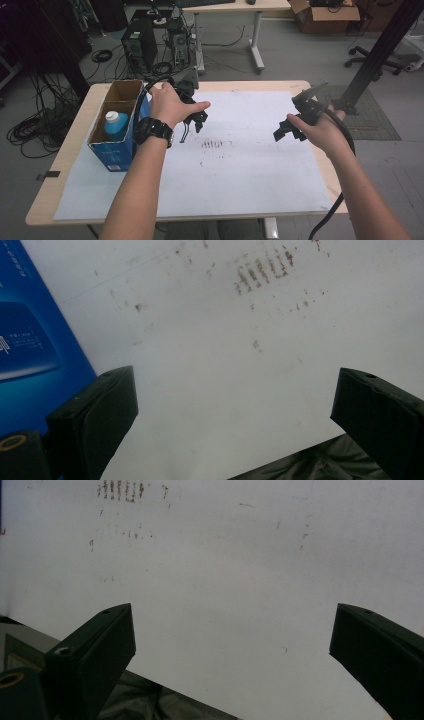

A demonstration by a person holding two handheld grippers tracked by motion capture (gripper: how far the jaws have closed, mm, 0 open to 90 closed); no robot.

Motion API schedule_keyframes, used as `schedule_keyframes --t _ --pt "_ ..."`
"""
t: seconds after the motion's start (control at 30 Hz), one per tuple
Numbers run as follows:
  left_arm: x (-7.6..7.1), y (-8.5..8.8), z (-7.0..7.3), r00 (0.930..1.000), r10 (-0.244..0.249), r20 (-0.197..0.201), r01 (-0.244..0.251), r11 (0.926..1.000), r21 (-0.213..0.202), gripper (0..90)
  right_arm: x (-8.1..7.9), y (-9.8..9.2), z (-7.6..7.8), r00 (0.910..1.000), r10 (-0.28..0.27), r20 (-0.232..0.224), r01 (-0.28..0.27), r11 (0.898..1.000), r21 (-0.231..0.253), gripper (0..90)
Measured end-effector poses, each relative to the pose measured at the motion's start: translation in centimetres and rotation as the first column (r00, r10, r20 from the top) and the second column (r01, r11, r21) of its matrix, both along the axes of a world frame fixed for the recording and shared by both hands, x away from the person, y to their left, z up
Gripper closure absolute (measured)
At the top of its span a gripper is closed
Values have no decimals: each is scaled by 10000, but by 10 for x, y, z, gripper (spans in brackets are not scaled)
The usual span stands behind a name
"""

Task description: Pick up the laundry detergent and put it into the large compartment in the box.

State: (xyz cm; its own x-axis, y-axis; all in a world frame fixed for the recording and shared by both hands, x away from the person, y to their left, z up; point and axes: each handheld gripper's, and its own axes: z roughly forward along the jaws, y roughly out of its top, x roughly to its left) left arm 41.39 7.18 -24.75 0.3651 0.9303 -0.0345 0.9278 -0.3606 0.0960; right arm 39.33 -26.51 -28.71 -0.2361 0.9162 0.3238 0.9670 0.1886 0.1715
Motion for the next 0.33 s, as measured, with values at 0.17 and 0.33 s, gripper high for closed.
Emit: schedule_keyframes --t 0.17,0.33 --pt "0 -1 1 10000 -32 -3 32 10000 -65 50 -1 0 0 10000 6 9 -6 10000 -9 45" --pt "-1 -1 0 10000 -27 4 27 10000 -57 50 -2 0 1 10000 39 29 -39 10000 10 45"
